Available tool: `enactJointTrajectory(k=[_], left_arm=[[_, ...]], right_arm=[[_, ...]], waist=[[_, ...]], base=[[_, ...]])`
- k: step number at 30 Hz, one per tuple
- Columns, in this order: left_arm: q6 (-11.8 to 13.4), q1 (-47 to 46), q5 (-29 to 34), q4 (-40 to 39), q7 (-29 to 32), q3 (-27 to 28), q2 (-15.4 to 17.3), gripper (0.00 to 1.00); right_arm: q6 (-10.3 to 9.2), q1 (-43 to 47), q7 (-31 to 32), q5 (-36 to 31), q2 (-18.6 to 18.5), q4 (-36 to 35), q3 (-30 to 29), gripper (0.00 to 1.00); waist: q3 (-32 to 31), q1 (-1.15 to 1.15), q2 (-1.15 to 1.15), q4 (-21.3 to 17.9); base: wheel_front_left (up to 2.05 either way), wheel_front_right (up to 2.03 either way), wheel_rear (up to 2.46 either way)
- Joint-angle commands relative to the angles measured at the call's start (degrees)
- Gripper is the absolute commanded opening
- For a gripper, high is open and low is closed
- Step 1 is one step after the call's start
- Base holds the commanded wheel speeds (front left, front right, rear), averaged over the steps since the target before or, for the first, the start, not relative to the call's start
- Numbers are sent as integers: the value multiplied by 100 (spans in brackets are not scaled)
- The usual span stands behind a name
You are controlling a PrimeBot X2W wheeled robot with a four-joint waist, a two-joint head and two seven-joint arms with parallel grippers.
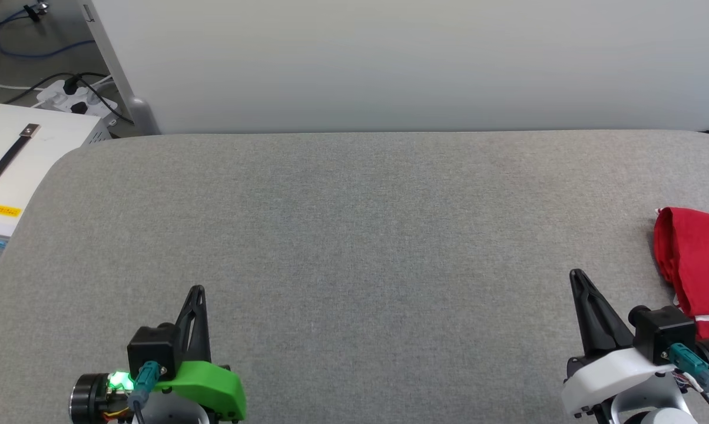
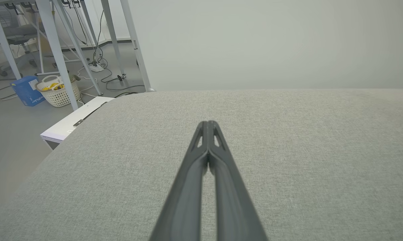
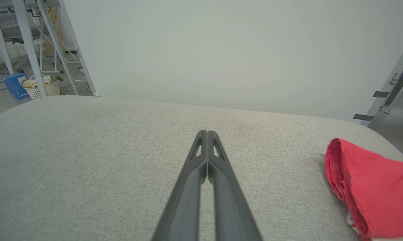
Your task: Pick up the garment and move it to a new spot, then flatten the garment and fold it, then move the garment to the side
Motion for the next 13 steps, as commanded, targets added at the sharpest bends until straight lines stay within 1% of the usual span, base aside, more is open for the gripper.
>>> enactJointTrajectory(k=[1,13], left_arm=[[-20,-116,55,-41,39,25,-30,0],[-35,-152,114,-99,199,51,-50,0]], right_arm=[[-4,-90,36,-63,14,2,-12,0],[-5,-131,194,-181,43,5,-32,0]], waist=[[0,0,0,0],[-2,0,0,-1]], base=[[0,0,0],[0,0,0]])
